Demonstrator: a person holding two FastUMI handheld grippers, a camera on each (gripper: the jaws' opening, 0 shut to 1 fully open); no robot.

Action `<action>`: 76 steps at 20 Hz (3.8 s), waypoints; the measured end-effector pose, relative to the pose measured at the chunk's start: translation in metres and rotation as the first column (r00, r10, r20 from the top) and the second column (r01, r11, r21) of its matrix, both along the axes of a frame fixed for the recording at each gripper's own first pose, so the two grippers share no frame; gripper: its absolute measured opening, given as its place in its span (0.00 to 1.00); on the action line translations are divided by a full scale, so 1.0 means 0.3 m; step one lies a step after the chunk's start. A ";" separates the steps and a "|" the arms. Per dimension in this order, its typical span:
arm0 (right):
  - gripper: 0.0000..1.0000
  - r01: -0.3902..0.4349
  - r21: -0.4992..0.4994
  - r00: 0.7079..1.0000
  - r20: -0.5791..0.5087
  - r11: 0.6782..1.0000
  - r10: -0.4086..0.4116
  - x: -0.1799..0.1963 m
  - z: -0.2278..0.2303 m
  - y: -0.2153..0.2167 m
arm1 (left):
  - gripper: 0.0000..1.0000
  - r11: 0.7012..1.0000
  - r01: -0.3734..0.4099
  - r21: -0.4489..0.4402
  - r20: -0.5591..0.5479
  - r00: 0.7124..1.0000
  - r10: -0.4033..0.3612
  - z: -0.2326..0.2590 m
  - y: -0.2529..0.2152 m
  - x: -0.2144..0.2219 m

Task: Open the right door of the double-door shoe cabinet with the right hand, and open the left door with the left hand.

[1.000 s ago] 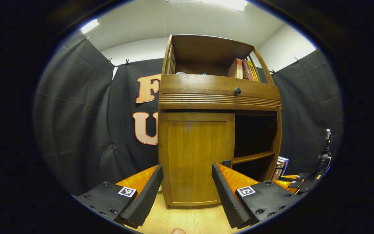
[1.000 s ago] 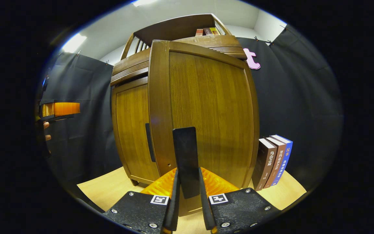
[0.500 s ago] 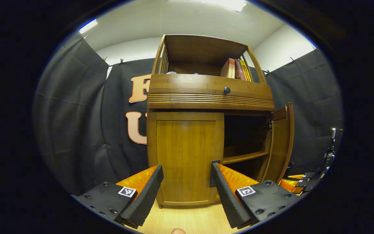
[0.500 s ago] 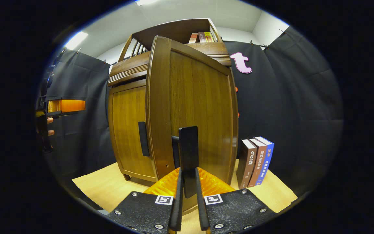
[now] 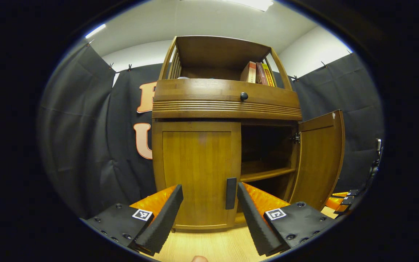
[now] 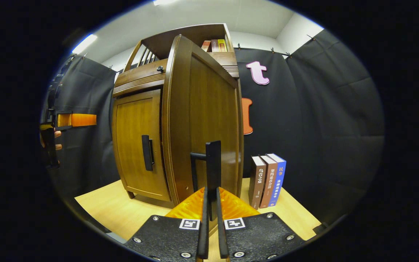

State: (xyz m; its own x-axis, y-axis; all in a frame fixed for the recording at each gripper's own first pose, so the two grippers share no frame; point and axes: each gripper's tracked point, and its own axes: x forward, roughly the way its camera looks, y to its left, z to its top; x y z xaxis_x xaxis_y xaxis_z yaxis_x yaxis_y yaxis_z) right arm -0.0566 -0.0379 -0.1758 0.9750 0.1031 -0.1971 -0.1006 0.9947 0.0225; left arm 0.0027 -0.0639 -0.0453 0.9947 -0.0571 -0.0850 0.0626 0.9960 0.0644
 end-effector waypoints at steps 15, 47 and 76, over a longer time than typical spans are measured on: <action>0.04 0.204 -0.067 0.979 0.017 0.977 -0.204 -0.065 0.014 -0.369 | 0.96 1.000 0.021 -0.023 -0.045 0.999 -0.022 -0.111 -0.105 0.112; 0.86 0.339 -0.060 0.930 0.171 0.939 -0.325 -0.129 0.320 -0.546 | 0.65 1.000 0.008 -0.023 -0.134 0.991 -0.011 -0.442 -0.171 0.615; 0.85 0.280 -0.067 0.945 0.197 0.958 -0.263 -0.154 0.418 -0.354 | 0.31 0.989 0.141 -0.034 -0.183 0.972 -0.145 -0.381 -0.107 0.283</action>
State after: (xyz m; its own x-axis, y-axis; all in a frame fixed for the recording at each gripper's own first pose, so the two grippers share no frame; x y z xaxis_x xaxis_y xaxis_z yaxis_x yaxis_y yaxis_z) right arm -0.1029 -0.1441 -0.0503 0.9835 -0.1805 -0.0076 0.1797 0.9816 -0.0641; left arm 0.0877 -0.0961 -0.1594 0.9433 -0.2012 -0.2640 0.2134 0.9768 0.0181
